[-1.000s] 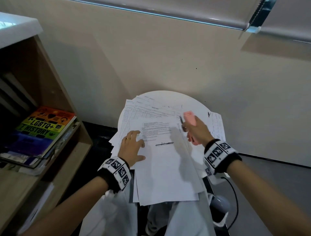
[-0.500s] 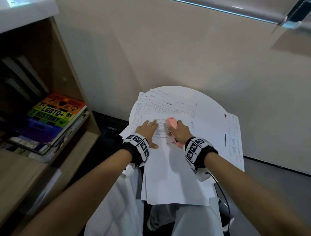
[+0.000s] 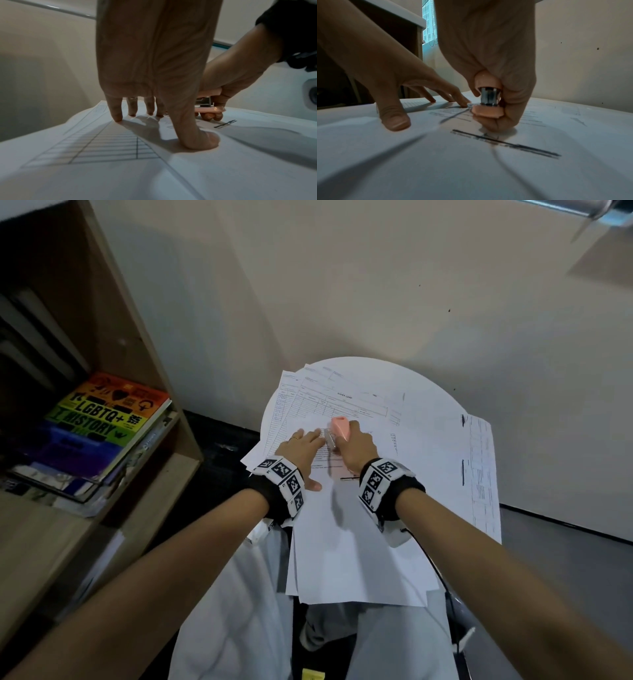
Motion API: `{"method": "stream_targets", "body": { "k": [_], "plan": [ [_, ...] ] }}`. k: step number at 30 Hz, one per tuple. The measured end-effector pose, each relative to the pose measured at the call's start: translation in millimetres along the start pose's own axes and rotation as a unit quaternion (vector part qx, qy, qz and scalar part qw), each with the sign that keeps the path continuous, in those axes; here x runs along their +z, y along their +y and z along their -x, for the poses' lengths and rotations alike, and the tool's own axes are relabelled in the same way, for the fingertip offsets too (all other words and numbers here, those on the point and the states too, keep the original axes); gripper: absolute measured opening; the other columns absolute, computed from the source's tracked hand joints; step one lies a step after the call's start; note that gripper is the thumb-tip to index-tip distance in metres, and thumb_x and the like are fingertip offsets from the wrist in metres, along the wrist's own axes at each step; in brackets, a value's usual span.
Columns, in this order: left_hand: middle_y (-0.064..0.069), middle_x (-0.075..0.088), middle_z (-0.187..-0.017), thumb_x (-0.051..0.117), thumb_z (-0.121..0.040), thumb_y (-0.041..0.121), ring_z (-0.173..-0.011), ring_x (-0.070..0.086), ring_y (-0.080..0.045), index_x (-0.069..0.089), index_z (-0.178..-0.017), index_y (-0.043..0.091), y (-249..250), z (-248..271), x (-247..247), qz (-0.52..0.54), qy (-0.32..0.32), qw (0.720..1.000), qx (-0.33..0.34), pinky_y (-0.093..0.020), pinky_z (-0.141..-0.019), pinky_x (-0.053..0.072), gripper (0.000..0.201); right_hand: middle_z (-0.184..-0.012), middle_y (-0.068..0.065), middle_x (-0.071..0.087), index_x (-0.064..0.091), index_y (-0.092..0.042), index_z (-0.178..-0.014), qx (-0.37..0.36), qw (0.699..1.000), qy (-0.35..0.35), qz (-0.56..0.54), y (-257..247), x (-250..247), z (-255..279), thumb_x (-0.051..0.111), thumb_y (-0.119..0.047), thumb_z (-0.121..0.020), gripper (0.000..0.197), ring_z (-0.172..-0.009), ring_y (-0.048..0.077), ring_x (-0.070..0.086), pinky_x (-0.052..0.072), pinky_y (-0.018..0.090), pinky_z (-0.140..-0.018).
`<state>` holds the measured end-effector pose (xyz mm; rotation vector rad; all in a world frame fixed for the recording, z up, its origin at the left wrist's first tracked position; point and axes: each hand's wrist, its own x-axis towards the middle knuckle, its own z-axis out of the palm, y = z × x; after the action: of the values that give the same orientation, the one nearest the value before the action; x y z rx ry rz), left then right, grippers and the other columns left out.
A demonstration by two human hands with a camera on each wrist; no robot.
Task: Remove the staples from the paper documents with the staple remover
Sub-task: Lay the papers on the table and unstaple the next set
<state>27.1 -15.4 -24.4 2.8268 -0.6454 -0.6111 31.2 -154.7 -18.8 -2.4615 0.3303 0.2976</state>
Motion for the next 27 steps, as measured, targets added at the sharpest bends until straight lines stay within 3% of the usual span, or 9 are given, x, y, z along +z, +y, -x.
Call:
{"method": "stream_targets", "body": {
  "k": [4,9,13,17,20,24,27],
  "plan": [
    [0.001,0.007,-0.16,0.08,-0.07,0.038,-0.147,0.006,-0.032,0.017,-0.149,0.014,0,-1,-2,-0.009,-0.005,1.0,0.002,-0.046,-0.115,0.028,0.104,-0.123,0.017,0.052,0.031,-0.011,-0.14,-0.077,0.994,0.025,0.079,0,5,0,0.041,-0.035,-0.1,0.048,-0.104,0.038,0.057,0.046,0.045,-0.083],
    [0.002,0.008,-0.16,0.08,-0.07,0.037,-0.147,0.007,-0.032,0.016,-0.149,0.017,1,-1,-3,-0.009,-0.007,1.0,0.001,-0.046,-0.115,0.028,0.104,-0.123,0.021,0.055,0.037,-0.005,-0.132,0.001,0.998,0.035,0.047,-4,8,-7,0.039,-0.031,-0.101,0.041,-0.107,0.039,0.057,0.045,0.041,-0.08],
    [0.001,0.009,-0.159,0.081,-0.069,0.039,-0.146,0.007,-0.033,0.018,-0.149,0.016,1,-2,-4,-0.016,-0.012,1.0,0.002,-0.046,-0.116,0.027,0.104,-0.12,0.018,0.056,0.036,-0.007,-0.133,-0.025,0.997,0.05,0.05,-5,13,-9,0.04,-0.029,-0.1,0.039,-0.106,0.038,0.057,0.043,0.041,-0.079],
    [0.002,0.01,-0.159,0.081,-0.068,0.038,-0.146,0.009,-0.034,0.02,-0.148,0.015,3,-3,-4,-0.024,-0.013,1.0,-0.001,-0.046,-0.114,0.029,0.103,-0.125,0.02,0.054,0.038,-0.006,-0.132,0.034,0.997,0.054,-0.033,-12,6,-15,0.037,-0.039,-0.101,0.045,-0.11,0.038,0.055,0.044,0.041,-0.085],
    [0.003,0.007,-0.16,0.08,-0.069,0.041,-0.147,0.007,-0.031,0.019,-0.149,0.017,0,-5,-4,-0.015,-0.021,1.0,-0.001,-0.047,-0.115,0.027,0.104,-0.123,0.021,0.056,0.038,-0.007,-0.133,0.021,0.996,0.06,-0.059,-5,-1,-12,0.037,-0.041,-0.1,0.047,-0.105,0.038,0.057,0.045,0.042,-0.083],
    [0.006,0.001,-0.16,0.058,-0.087,0.05,-0.148,0.004,-0.027,0.01,-0.151,0.019,5,-6,-2,-0.01,-0.018,0.999,-0.031,-0.047,-0.118,0.018,0.086,-0.123,0.022,0.055,0.038,-0.01,-0.132,0.041,0.997,0.057,-0.032,27,-20,2,0.037,-0.049,-0.098,0.052,-0.106,0.039,0.056,0.047,0.045,-0.088],
    [0.0,-0.005,-0.16,0.046,-0.092,0.052,-0.148,-0.003,-0.028,0.001,-0.151,0.011,22,-12,2,-0.018,-0.009,0.998,-0.063,-0.047,-0.12,0.006,0.085,-0.124,0.022,0.053,0.038,-0.01,-0.131,0.067,0.996,0.054,-0.005,56,-31,16,0.038,-0.047,-0.098,0.05,-0.108,0.039,0.054,0.045,0.043,-0.088]
  ]
}}
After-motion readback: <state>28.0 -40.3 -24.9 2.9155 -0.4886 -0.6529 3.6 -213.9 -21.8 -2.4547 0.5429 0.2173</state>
